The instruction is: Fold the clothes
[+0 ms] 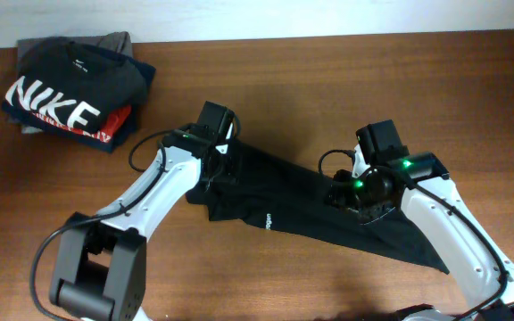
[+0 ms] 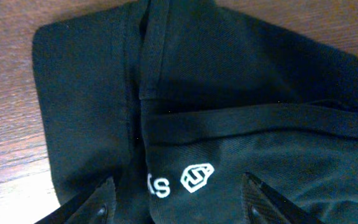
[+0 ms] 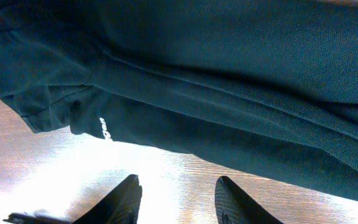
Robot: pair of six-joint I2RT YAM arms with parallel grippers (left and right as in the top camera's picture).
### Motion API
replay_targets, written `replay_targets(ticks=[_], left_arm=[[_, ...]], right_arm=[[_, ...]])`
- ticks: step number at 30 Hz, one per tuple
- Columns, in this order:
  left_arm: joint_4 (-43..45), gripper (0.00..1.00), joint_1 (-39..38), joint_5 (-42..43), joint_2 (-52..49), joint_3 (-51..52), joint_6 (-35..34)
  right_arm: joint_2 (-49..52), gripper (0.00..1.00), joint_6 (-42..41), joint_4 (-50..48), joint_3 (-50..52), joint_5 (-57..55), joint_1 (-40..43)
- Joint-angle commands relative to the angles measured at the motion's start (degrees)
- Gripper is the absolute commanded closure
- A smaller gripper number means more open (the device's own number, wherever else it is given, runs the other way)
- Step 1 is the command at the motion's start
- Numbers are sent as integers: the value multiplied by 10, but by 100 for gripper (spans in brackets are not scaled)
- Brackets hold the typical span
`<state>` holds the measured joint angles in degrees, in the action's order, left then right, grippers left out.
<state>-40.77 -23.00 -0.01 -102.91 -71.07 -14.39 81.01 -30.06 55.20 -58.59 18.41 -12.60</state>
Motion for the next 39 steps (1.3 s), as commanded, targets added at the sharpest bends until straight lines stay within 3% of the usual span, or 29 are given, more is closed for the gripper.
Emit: replay_targets(ticks=[1, 4, 11, 14, 17, 23, 34, 36, 38, 39], left_arm=[[3, 36, 2, 7, -24, 5, 3], [3, 37, 2, 17, -37, 5, 3], [-4, 67, 2, 19, -41, 5, 3], [-13, 71, 2, 19, -41, 5, 3], [-32, 87, 2, 16, -41, 4, 3], [-76, 99, 2, -16, -29, 4, -23], [-131, 91, 10, -83, 14, 4, -30], [-148, 86, 15, -92, 14, 4, -30], [-163, 71, 19, -101, 14, 4, -30], [-171, 70, 21, -105, 14, 4, -31]], right_arm=[[3, 57, -6, -2, 2, -12, -5], [3, 56, -6, -2, 2, -12, -5], [3, 56, -7, -2, 2, -14, -5], [3, 56, -6, -1, 2, -25, -5], [3, 56, -7, -2, 2, -26, -5], [4, 56, -7, -2, 2, -27, -5], [4, 56, -7, -1, 2, -26, -5], [4, 56, -6, 0, 2, -26, -5], [4, 56, -7, 0, 2, -26, -5], [4, 55, -7, 0, 2, -27, -5]])
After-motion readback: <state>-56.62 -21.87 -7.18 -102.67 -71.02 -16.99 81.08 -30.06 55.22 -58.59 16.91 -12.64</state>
